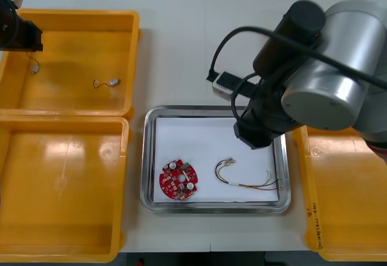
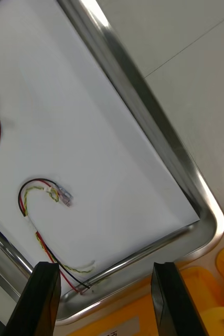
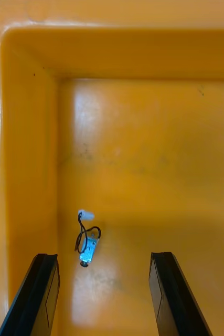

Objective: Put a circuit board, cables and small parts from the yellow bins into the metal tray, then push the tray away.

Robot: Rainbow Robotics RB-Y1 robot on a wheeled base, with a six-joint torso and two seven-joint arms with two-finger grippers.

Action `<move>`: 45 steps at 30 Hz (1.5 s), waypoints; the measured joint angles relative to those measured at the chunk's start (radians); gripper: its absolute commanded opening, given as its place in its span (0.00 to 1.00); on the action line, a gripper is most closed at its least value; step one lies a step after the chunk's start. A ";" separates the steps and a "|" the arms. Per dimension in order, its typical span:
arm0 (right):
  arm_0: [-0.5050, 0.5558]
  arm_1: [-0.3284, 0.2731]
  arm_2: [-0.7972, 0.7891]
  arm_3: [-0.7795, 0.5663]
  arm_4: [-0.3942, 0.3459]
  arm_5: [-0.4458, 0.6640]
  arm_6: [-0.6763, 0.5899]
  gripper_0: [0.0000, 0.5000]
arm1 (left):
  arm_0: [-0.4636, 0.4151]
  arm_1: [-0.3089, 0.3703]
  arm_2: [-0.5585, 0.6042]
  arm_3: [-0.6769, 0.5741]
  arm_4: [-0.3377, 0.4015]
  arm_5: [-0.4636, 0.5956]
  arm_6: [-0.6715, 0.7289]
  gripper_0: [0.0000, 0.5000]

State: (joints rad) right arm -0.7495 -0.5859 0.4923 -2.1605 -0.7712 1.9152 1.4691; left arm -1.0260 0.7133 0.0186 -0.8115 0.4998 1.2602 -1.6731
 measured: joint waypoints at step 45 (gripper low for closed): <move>-0.031 -0.189 -0.567 0.434 0.106 0.001 -0.035 1.00 | -0.001 -0.036 -0.050 0.073 0.004 -0.080 0.000 0.00</move>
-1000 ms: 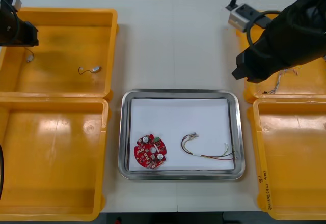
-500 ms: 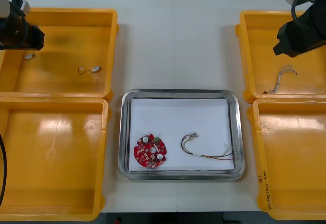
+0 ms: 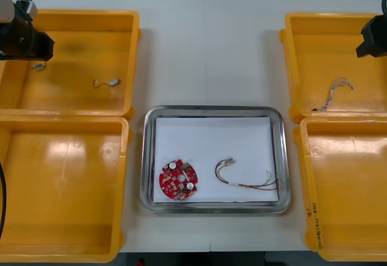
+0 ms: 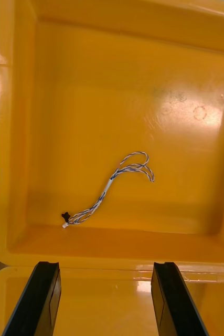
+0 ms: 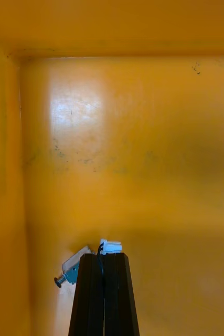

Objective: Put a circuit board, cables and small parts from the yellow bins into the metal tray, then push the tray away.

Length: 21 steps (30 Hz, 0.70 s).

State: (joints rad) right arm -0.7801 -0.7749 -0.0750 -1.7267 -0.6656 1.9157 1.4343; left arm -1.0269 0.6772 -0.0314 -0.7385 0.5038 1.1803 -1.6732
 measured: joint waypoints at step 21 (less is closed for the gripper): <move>-0.077 0.005 -0.002 0.325 0.040 -0.001 -0.064 1.00 | 0.000 -0.019 0.000 -0.171 0.015 0.230 0.001 0.00</move>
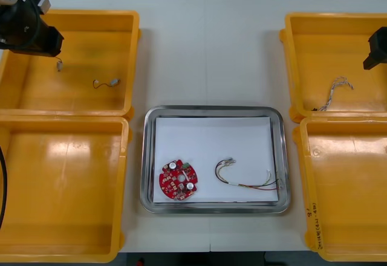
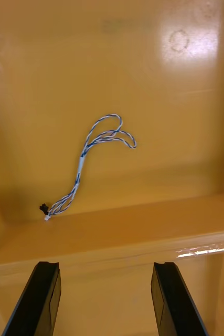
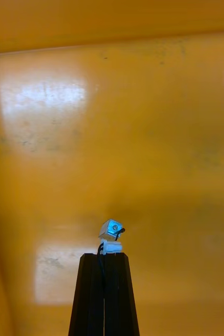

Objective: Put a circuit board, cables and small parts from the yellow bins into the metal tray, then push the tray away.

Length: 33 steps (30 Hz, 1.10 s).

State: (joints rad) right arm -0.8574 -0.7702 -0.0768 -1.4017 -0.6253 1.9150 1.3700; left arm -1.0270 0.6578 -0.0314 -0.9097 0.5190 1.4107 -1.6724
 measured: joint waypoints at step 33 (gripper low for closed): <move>-0.054 0.156 -0.008 0.201 0.169 -0.166 -0.290 1.00 | 0.027 -0.036 0.000 -0.001 0.000 -0.073 0.001 1.00</move>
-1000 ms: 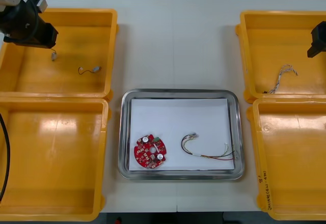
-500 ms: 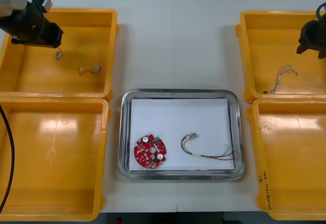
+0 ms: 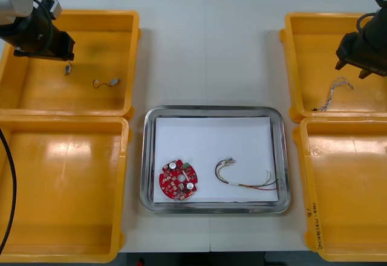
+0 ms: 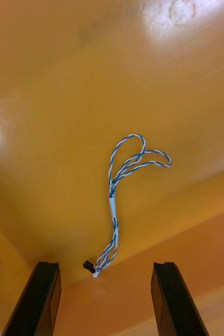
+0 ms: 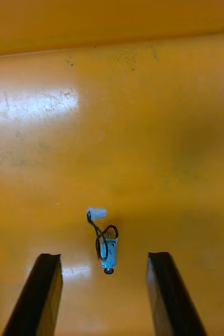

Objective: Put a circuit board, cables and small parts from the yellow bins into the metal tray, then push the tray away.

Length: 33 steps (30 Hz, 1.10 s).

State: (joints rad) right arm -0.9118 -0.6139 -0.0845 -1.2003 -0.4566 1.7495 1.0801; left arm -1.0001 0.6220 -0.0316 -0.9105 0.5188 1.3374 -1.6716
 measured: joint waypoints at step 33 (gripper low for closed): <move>0.109 0.011 0.000 0.049 -0.027 -0.244 0.156 1.00 | 0.001 0.000 0.000 -0.086 -0.001 0.147 0.000 1.00</move>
State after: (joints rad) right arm -0.8031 -0.6024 -0.0845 -1.1516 -0.4837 1.5059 1.2365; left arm -0.9996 0.6225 -0.0317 -0.9962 0.5174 1.4844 -1.6716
